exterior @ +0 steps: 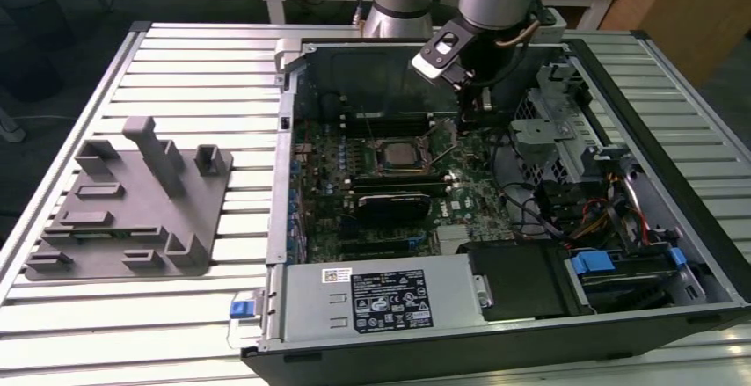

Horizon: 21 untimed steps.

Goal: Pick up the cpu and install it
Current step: 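Close the cpu cover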

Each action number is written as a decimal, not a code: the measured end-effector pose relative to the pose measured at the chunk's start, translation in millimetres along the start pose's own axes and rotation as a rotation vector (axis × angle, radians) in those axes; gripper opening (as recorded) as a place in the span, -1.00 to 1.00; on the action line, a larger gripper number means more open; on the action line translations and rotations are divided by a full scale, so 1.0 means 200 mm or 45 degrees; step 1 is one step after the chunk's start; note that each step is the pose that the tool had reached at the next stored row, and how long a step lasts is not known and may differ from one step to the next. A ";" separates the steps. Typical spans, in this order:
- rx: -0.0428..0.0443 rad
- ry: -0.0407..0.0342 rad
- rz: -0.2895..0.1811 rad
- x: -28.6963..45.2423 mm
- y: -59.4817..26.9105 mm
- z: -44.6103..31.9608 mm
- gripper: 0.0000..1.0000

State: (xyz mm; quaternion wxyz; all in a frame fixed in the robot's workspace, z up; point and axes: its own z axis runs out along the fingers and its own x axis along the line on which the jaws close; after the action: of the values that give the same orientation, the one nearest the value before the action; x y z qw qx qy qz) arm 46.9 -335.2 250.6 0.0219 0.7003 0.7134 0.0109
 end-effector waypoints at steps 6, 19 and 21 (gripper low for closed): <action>0.000 0.0001 0.000 0.000 0.000 0.002 -0.79; 0.000 0.0001 0.000 0.000 0.000 0.006 -0.79; 0.000 0.0000 0.000 0.000 0.000 0.007 -0.79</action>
State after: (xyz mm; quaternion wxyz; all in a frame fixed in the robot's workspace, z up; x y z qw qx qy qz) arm 46.9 -335.2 249.3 0.0219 0.7003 0.7134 0.0109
